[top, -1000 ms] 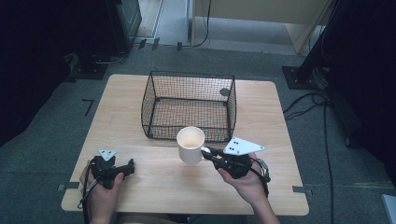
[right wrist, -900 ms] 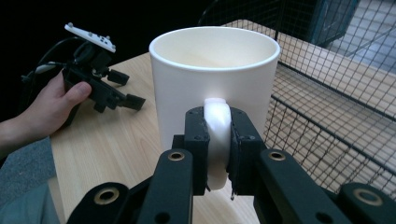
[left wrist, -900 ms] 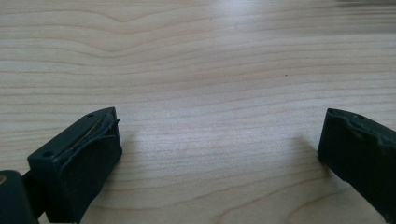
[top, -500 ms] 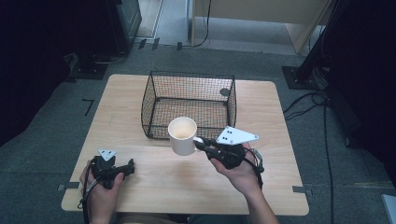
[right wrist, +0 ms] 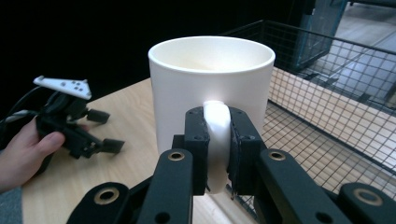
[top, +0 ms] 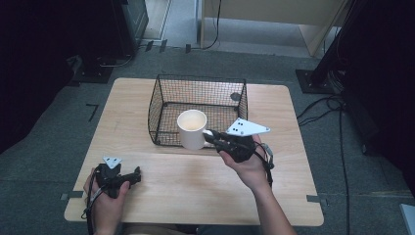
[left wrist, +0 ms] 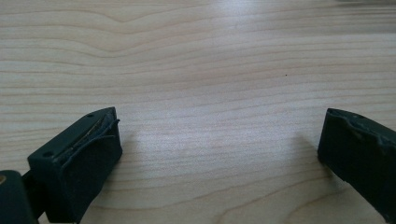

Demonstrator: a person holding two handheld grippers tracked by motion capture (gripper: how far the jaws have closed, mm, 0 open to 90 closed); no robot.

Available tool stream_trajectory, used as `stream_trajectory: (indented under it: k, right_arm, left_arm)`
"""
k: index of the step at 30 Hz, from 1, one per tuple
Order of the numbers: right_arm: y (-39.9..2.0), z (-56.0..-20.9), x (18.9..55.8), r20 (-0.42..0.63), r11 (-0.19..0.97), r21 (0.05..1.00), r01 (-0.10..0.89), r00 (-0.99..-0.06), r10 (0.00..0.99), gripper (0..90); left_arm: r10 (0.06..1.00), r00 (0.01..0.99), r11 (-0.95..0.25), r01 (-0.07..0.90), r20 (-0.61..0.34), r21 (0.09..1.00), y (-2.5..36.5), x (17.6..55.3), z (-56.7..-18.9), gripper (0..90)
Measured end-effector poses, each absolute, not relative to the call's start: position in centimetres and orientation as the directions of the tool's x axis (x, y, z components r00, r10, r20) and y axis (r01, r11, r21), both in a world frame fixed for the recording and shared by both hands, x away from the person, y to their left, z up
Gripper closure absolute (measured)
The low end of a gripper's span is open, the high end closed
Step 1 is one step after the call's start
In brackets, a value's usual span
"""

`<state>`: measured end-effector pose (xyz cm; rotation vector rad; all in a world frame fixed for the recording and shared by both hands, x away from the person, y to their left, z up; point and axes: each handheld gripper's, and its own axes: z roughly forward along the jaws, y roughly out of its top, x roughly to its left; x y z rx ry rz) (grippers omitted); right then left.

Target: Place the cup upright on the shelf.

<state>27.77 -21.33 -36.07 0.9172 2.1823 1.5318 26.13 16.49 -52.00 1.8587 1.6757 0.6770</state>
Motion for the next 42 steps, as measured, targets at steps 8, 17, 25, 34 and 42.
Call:
stream_trajectory:
  k: [8,17,25,34,42]
  right_arm:
    - [-21.6,-36.1,30.0,0.093,0.202,0.922,0.329,-0.697,0.711,80.9]
    - [-21.6,-37.0,32.9,0.09,0.187,0.913,0.362,-0.627,0.774,80.9]
    - [-21.4,-38.7,35.4,0.088,0.178,0.9,0.399,-0.563,0.822,80.9]
    - [-20.9,-40.8,37.2,0.1,0.172,0.872,0.459,-0.51,0.854,80.9]
    - [-20.4,-42.2,38.1,0.092,0.19,0.845,0.501,-0.485,0.87,80.8]
  left_arm:
    - [0.995,0.099,-0.079,0.722,0.01,0.687,16.5,26.1,-52.0,0.0]
    - [0.995,0.1,-0.08,0.723,0.01,0.686,16.5,26.1,-52.0,0.0]
    - [0.995,0.099,-0.079,0.723,0.01,0.687,16.5,26.1,-52.0,0.0]
    - [0.995,0.102,-0.08,0.723,0.009,0.687,16.5,26.1,-52.0,0.0]
    - [0.995,0.104,-0.081,0.722,0.009,0.687,16.5,26.2,-52.0,0.0]
